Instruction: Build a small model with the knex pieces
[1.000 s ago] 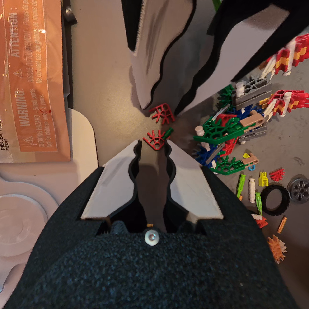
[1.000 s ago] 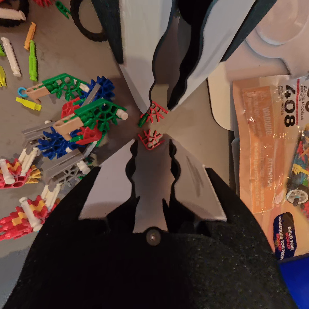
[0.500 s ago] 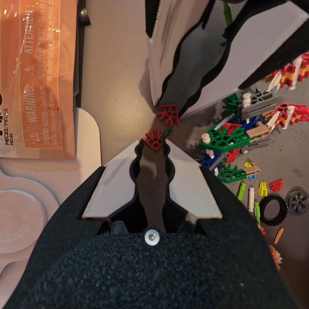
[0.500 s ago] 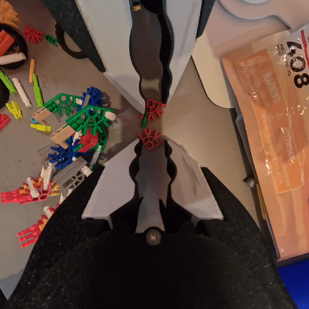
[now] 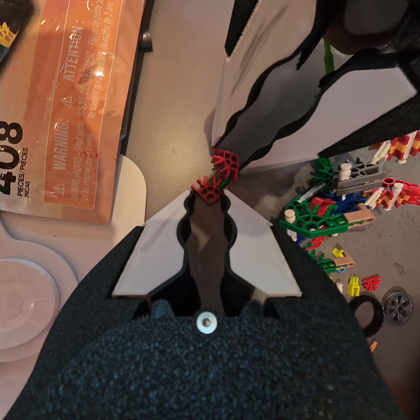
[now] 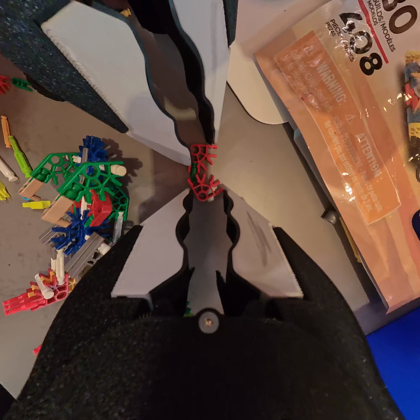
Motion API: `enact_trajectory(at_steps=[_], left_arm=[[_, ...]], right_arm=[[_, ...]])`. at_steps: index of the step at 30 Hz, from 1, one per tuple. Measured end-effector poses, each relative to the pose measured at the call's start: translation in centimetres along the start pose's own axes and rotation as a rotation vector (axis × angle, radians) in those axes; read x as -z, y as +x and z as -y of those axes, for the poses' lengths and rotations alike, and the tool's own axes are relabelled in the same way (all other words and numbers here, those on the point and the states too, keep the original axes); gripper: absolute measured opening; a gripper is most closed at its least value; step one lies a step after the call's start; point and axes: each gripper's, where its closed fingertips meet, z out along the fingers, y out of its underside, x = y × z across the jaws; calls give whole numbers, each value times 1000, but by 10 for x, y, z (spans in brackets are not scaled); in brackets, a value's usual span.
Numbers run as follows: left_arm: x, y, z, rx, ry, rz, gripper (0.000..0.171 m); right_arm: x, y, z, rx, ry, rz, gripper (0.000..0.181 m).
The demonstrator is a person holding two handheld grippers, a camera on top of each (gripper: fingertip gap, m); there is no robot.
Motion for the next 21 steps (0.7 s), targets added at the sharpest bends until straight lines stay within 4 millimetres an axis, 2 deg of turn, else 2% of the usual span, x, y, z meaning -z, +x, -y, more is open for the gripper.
enact_trajectory(at_steps=[21], left_arm=[[7,-2,-11,4,-27,6,20]], right_arm=[[-1,-5,9,-58,9,-16,26]])
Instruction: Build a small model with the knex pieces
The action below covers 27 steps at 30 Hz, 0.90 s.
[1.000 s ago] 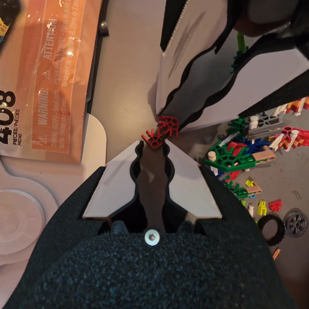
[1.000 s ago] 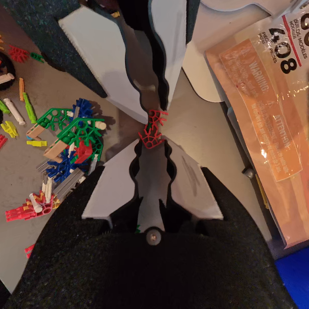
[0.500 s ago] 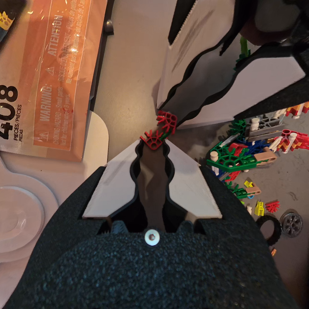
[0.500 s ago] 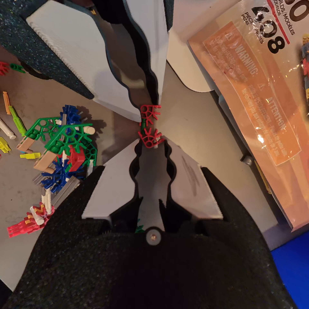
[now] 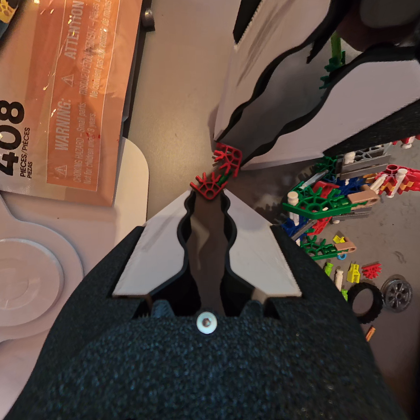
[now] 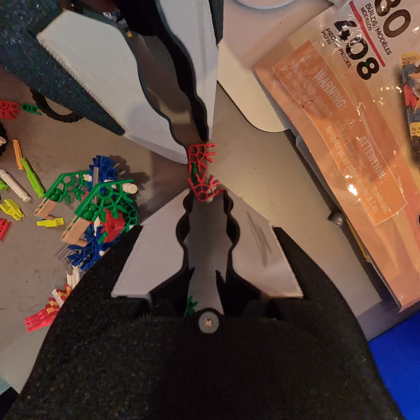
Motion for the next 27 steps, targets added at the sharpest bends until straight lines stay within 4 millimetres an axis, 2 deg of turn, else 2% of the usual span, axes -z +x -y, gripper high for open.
enact_trajectory(at_steps=[27], left_arm=[[2,8,-6,-25,-31,-19,22]], right_arm=[[-6,1,-3,-29,-18,-33,26]])
